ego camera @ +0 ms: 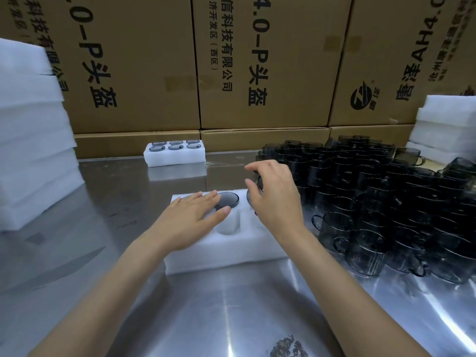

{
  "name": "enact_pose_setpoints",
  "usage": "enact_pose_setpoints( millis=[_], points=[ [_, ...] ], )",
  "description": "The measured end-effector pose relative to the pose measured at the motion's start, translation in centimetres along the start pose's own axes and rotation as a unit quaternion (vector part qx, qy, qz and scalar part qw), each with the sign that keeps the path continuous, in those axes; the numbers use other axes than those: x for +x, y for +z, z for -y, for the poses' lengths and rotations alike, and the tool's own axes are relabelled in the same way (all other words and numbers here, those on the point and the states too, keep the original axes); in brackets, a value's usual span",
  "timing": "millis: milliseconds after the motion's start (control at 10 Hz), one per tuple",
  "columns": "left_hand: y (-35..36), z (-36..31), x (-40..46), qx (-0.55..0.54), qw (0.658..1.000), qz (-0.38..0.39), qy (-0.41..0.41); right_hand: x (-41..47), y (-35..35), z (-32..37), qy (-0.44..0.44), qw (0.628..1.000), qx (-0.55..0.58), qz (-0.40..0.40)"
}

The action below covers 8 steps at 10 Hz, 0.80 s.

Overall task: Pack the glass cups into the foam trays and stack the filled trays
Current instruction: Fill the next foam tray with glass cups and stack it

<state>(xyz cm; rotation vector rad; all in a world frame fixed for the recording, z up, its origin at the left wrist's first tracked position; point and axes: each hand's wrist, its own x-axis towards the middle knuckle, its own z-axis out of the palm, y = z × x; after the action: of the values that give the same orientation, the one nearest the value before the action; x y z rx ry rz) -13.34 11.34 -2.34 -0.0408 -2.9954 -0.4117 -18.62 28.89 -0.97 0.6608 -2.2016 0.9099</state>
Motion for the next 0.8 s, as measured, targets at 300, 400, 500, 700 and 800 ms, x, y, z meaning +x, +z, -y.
enact_pose_setpoints(
  millis=[300,400,500,700,800],
  points=[
    [-0.1,0.0,0.1,0.003,1.0,0.0,0.001,0.3,-0.2,-1.0,0.076,0.987,0.073,0.12],
    [-0.1,0.0,0.1,0.003,1.0,-0.001,0.0,0.3,-0.3,-1.4,0.075,0.985,0.08,0.134],
    [-0.1,-0.1,0.0,0.003,1.0,-0.001,0.001,0.4,-0.2,-1.8,0.09,0.986,0.091,0.106],
    [-0.2,-0.2,0.0,0.011,1.0,-0.001,0.0,0.6,0.5,-2.0,0.073,0.989,0.122,0.045],
    [-0.2,-0.2,0.0,0.015,1.0,0.002,-0.002,0.9,0.8,-2.2,0.052,0.987,0.121,0.089]
  ],
)
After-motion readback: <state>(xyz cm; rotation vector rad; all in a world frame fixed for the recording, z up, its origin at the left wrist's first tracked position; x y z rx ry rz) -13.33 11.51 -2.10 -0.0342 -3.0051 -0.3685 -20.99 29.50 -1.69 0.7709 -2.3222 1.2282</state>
